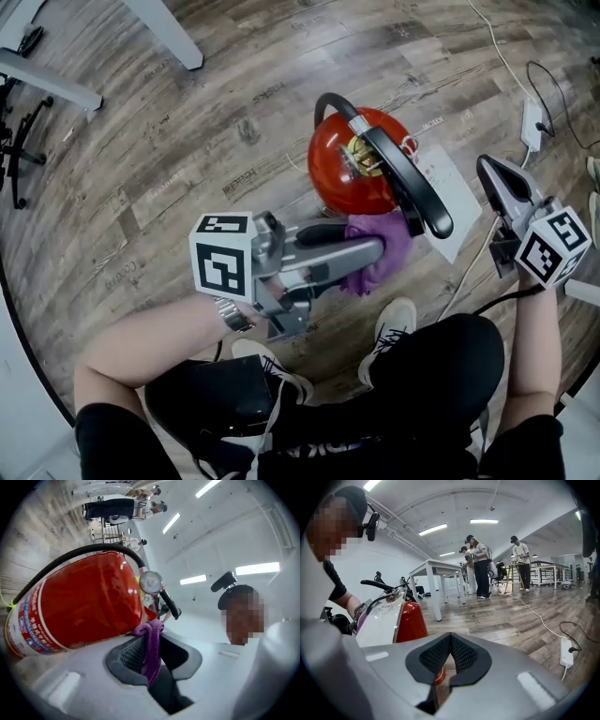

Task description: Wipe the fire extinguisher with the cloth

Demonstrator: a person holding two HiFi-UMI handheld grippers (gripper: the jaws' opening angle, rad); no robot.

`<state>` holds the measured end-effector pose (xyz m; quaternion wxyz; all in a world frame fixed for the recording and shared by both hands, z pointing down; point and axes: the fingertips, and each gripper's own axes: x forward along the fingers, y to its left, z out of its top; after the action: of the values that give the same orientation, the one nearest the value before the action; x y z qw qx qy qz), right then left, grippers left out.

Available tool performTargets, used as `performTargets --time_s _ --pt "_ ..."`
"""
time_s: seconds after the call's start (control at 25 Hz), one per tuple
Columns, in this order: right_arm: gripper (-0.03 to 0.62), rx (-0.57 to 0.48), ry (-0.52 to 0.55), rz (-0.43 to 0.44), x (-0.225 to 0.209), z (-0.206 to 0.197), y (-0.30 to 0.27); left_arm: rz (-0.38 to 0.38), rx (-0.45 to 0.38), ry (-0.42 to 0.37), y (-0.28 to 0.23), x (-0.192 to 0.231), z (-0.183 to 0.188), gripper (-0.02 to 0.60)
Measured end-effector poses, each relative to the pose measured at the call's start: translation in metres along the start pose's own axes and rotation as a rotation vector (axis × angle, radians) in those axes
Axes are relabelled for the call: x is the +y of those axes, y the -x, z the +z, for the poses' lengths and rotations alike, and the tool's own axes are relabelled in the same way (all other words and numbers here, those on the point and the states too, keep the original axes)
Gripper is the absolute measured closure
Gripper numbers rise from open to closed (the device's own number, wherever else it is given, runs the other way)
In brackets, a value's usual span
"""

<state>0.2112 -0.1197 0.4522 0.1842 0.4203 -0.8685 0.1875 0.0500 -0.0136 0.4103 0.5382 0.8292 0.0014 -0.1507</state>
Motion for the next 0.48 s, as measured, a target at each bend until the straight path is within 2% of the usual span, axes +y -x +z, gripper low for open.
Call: performTargets --time_s 0.08,0.16,0.4,0.48 --pt "0.589 0.001 0.001 0.003 0.001 -0.001 -0.002 -0.025 -0.037 -0.011 -0.004 -0.007 0.006 0.506" --pt "0.589 -0.003 0.000 0.003 0.000 0.000 -0.002 -0.012 -0.057 -0.027 -0.006 -0.003 0.005 0.508" --pt "0.589 -0.007 -0.019 -0.002 -0.005 -0.006 -0.001 0.096 -0.132 -0.041 -0.007 0.038 -0.011 0.506" --pt "0.589 0.000 -0.031 -0.003 -0.008 -0.014 0.000 0.171 -0.174 -0.014 -0.005 0.059 -0.020 0.506"
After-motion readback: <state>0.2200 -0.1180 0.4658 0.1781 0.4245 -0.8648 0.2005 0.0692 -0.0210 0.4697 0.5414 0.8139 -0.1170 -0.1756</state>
